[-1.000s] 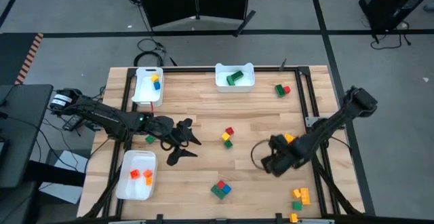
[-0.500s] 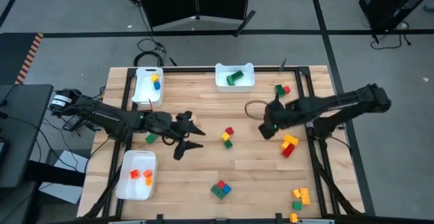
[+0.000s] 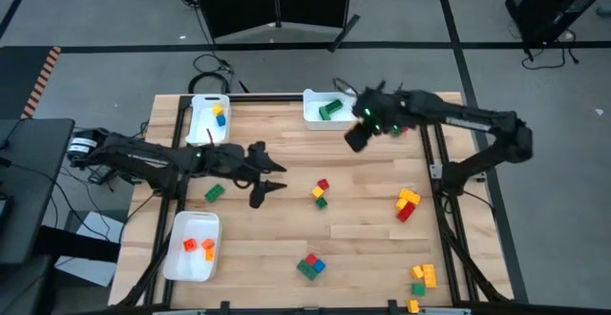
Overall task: Sort blocks by size
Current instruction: Put the yellow 8 stud game piece into the top right white bin
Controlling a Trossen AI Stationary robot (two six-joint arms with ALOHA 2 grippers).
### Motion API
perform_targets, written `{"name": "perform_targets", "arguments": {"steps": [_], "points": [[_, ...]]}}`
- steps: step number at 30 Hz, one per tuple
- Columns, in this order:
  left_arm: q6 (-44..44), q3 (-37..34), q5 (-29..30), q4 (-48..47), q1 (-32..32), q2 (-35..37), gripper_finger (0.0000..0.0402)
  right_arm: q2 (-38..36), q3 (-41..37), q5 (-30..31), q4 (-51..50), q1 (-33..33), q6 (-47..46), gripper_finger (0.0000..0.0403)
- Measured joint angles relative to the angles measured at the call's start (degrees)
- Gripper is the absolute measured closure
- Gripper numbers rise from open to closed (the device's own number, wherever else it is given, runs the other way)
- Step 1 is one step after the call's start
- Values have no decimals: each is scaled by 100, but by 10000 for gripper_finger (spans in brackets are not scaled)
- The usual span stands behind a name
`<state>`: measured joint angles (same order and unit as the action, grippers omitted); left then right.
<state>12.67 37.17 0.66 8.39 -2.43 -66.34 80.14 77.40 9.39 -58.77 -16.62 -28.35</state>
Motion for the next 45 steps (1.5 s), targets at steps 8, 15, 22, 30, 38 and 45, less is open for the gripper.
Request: {"name": "perform_targets", "arguments": {"steps": [8,15,22,30,38,45], "points": [[-152,-898,106,593,232,1141,151,1504,1608,-5,4,-685,982,254],[-213,-1526,121,748,245,2192,151,2882,2780,-48,186,-1151,1363,254],[-509,-1600,123,471,247,2558,151,4120,3667,-356,300,-1613,1311,254],[-664,-1600,108,-58,436,2938,151,5007,3887,-905,169,-1806,1395,250],[-664,-1600,-28,-471,625,3314,151,5285,3895,-837,14,-1830,1284,245],[-654,-1600,-153,-515,625,3310,151,5228,3884,-602,200,-1845,1009,245]]}}
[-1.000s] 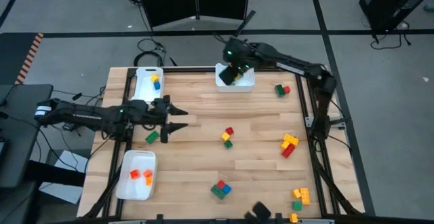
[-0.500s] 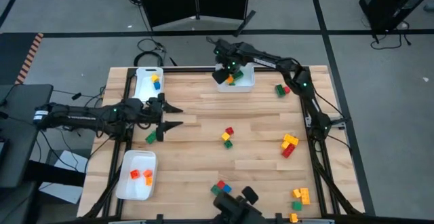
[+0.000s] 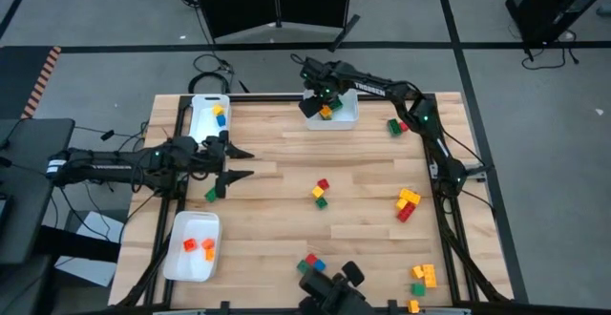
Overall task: Sort blocks by size
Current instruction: Put the yellow 8 stud game piece into the top right white bin, then put the yellow block into the top left white bin
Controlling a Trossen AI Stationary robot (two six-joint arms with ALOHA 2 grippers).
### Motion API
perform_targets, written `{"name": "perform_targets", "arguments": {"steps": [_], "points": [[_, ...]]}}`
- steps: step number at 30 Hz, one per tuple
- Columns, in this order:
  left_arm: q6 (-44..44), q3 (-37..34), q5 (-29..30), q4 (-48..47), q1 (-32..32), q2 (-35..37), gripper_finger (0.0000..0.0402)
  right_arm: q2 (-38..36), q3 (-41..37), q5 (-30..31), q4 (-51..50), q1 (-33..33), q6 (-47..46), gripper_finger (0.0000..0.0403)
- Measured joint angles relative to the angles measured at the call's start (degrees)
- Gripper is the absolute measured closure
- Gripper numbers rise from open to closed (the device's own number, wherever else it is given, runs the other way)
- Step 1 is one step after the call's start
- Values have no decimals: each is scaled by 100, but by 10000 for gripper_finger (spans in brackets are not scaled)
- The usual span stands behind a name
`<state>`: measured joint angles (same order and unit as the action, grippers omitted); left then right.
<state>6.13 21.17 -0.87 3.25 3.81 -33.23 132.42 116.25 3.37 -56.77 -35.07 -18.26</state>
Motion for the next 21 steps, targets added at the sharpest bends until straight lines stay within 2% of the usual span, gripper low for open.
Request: {"name": "perform_targets", "arguments": {"steps": [9,21], "points": [[10,0,-91,13,0,-2,151,0,-2,-1,-29,4,33,227],[50,0,-241,17,-4,-2,151,-6,-2,-4,-90,17,30,144]]}}
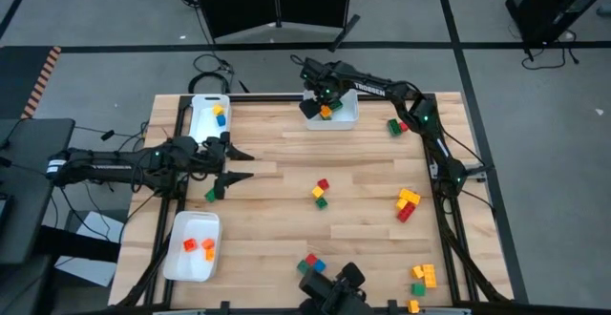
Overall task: Sort blocks by size
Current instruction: Put the yellow block into the top left white bin
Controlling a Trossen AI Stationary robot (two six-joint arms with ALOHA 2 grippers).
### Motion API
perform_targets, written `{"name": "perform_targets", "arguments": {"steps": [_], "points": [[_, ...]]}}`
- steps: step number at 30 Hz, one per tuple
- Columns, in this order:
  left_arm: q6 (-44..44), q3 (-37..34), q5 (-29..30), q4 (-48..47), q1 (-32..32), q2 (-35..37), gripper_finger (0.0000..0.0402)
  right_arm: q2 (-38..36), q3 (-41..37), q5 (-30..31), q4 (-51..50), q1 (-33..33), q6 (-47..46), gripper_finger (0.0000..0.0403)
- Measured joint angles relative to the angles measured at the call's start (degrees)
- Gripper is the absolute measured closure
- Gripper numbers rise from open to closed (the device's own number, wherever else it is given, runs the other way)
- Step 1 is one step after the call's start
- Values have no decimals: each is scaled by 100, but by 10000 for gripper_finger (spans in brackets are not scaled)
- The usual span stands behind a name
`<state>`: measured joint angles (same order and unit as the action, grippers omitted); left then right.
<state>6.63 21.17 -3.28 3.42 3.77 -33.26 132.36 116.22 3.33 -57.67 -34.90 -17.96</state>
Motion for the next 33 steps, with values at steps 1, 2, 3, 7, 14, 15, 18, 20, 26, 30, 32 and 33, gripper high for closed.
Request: {"name": "perform_targets", "arguments": {"steps": [1,2,3,7,14,15,18,20,26,30,32,33], "points": [[0,0,-1,0,0,0,151,0,0,0,-24,-2,2,139],[1,0,0,0,0,0,151,0,0,0,-36,-2,6,133],[1,0,0,0,0,0,151,0,0,0,-37,-2,7,128],[28,0,0,2,0,0,151,-28,-2,0,-75,-2,11,109],[282,0,1,2,0,-2,151,-287,-2,102,-170,-2,199,94],[282,0,5,2,0,-2,151,-359,-2,157,-169,-2,194,94],[284,0,100,8,-2,-7,151,-650,-2,316,-169,-2,190,95],[319,0,112,11,-2,-7,151,-878,-2,352,-170,-2,205,97],[391,0,308,16,-2,-7,151,-1701,-2,444,-300,112,221,100],[425,0,520,15,-2,-7,151,-2167,-176,636,-506,289,454,99],[420,0,521,15,-2,-7,151,-2392,-403,649,-497,387,575,98],[420,0,521,15,-2,-7,151,-2533,-587,649,-469,436,603,98]]}}
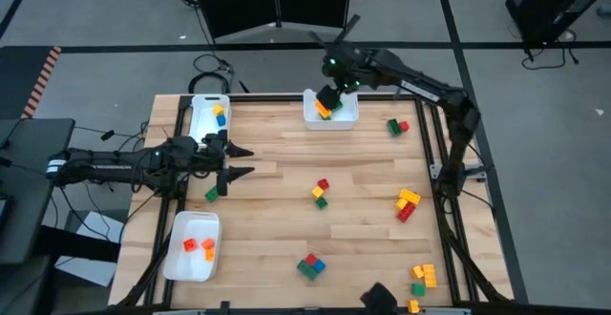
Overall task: Sort blocks by size
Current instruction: Put the yellow block into the top left white bin
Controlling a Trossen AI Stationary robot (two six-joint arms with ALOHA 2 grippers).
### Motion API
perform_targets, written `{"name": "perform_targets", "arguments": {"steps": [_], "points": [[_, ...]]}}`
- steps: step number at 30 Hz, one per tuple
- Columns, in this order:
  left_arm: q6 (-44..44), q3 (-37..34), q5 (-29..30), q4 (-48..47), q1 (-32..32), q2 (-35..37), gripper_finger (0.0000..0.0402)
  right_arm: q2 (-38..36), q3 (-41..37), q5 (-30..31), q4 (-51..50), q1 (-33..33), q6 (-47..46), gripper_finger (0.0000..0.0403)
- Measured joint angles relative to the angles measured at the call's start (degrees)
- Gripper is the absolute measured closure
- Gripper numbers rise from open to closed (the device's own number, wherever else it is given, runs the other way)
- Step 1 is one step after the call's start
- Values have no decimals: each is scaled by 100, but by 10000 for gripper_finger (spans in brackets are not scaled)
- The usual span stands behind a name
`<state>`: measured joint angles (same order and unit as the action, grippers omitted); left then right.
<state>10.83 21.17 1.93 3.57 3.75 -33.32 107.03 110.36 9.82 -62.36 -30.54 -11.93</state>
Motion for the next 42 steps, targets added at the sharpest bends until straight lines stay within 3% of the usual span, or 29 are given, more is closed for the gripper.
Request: {"name": "perform_targets", "arguments": {"steps": [14,21,28,34,42], "points": [[-28,0,72,41,0,-2,151,-3086,-4284,263,2022,984,-1094,98],[-529,0,209,423,0,-4,151,-4389,-5658,280,2400,1548,-1563,101],[-564,13,669,445,0,-7,160,-4952,-6644,273,2597,2315,-2392,102],[-315,768,1121,-735,0,-245,176,-5004,-7175,273,2885,2824,-3143,98],[-595,2189,1346,-3135,0,-988,179,-5004,-7293,273,3185,3007,-3201,103]]}}
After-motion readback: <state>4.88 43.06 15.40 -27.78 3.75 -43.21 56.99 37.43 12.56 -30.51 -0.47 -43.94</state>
